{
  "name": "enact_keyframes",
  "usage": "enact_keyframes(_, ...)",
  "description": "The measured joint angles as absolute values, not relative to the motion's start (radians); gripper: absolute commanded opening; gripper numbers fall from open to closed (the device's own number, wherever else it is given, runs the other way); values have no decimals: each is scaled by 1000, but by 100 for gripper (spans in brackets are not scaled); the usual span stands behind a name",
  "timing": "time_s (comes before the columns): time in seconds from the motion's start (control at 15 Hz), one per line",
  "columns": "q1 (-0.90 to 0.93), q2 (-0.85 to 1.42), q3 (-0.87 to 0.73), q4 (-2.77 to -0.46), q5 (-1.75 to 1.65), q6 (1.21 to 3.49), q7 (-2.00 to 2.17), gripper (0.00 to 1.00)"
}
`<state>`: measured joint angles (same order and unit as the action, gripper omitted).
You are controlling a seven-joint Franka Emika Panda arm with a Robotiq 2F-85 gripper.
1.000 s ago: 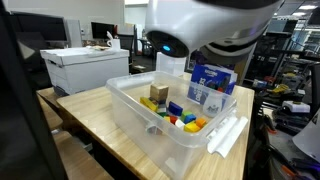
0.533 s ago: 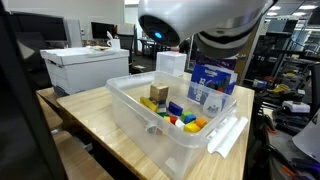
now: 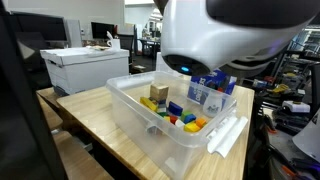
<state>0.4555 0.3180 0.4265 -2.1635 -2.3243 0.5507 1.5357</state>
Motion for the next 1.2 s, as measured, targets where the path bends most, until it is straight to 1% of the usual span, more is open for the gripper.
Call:
enact_keyframes(0.33,452,318,408,-2150,-2326,546,1545,100)
enact_keyframes(0.87,431,321,322,-1921,-2350,541,1545,100)
enact_keyframes(1.2,431,319,348,-1883,-2253,566,1545,100)
